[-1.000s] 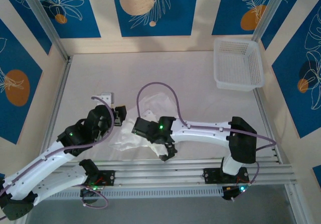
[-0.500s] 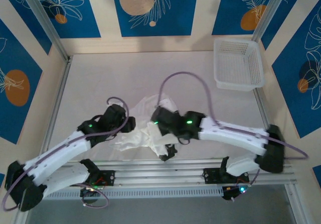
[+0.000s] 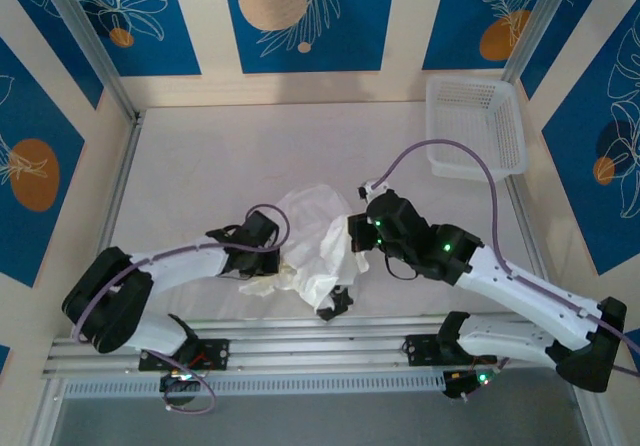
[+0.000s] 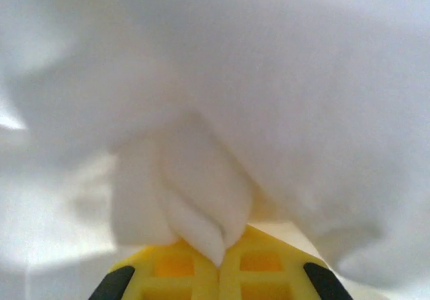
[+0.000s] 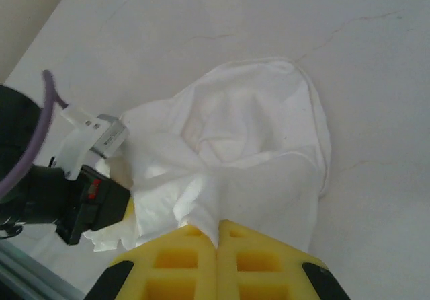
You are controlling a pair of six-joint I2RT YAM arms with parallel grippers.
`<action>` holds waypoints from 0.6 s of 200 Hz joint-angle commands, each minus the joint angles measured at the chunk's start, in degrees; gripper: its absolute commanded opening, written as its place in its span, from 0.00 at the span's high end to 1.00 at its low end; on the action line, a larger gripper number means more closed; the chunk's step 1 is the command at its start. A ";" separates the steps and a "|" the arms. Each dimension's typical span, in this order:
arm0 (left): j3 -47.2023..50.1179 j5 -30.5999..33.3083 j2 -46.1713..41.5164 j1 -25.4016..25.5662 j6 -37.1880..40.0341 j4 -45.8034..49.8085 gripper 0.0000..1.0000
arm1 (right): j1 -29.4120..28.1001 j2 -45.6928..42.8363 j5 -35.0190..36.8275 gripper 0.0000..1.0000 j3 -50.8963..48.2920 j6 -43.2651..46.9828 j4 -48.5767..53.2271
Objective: Fold the inside-out t-shirt
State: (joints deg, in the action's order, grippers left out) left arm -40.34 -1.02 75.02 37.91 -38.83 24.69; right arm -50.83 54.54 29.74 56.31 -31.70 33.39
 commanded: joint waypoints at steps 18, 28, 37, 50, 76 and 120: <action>-24.17 11.39 -16.48 -6.46 10.33 12.96 1.00 | 5.05 -10.56 5.05 1.00 11.31 8.87 -0.42; -30.09 12.86 -17.97 -6.63 12.39 14.12 1.00 | 5.30 -12.73 5.15 1.00 13.20 10.53 -1.37; -35.84 13.40 -18.54 -6.63 13.86 14.84 1.00 | 5.30 -14.54 5.20 1.00 14.47 11.24 -2.26; -43.39 13.71 -18.32 -6.65 15.63 14.32 1.00 | 5.30 -16.55 4.15 1.00 15.50 11.57 -3.38; -57.95 13.59 -14.24 -6.62 18.28 11.20 1.00 | 5.30 -17.38 -3.59 1.00 17.26 12.63 -3.32; -81.82 21.35 4.29 -6.71 27.09 6.27 1.00 | 5.26 -15.74 -17.33 1.00 20.17 12.83 -4.90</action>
State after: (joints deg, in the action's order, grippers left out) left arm -113.97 13.52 67.90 31.62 -19.33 33.89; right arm -45.63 37.32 21.34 73.93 -20.27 30.02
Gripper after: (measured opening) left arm 0.048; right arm 0.050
